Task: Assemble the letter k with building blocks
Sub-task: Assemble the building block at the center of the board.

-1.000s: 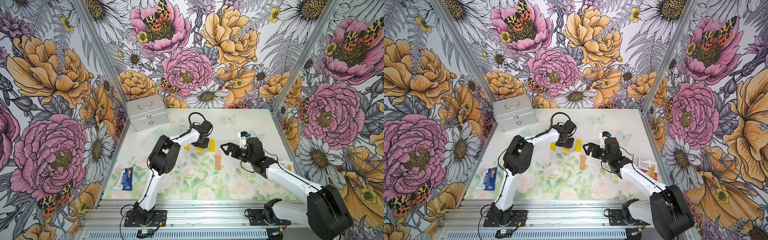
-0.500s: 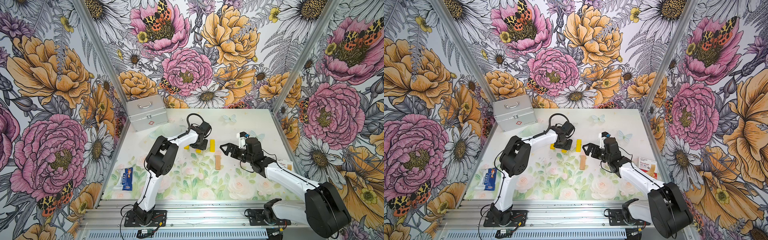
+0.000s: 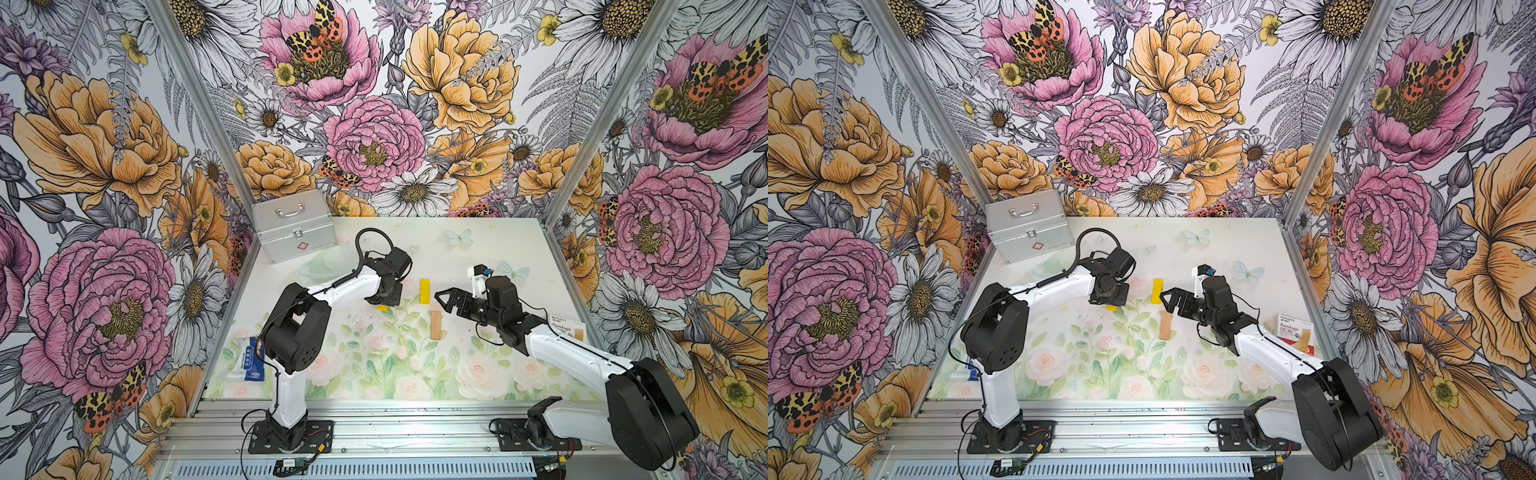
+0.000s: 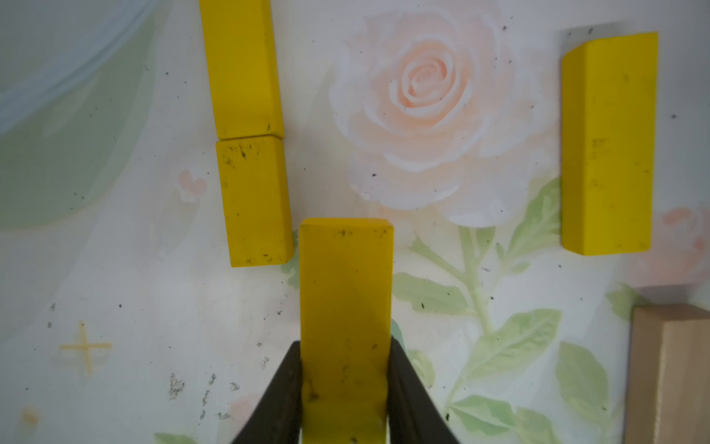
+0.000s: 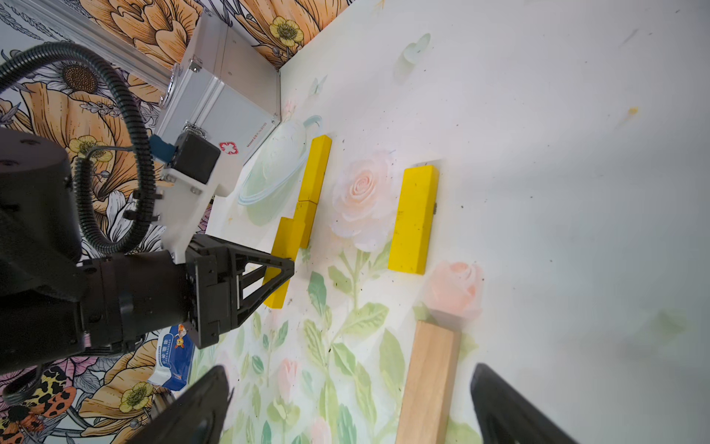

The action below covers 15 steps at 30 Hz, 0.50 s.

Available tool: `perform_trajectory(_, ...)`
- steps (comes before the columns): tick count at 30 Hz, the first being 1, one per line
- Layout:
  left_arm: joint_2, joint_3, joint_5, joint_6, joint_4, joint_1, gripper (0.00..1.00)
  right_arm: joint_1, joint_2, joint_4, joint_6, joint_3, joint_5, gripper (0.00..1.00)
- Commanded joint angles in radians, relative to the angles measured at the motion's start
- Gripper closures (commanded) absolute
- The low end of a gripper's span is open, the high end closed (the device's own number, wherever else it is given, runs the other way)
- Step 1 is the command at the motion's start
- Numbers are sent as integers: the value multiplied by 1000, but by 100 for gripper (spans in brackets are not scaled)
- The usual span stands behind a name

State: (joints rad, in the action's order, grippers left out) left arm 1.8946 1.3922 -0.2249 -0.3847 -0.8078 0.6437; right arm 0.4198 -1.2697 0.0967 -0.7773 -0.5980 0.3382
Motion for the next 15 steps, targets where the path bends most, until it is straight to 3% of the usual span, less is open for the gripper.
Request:
perform_trajectory(1,-63,-55,-62,-54,5,1,78,11,-13,23,-8,-25,-2,1)
perform_trajectory(15,-200,-235,-55,-80,53,-22,79,40,-63,53,-14,-52,-8,1)
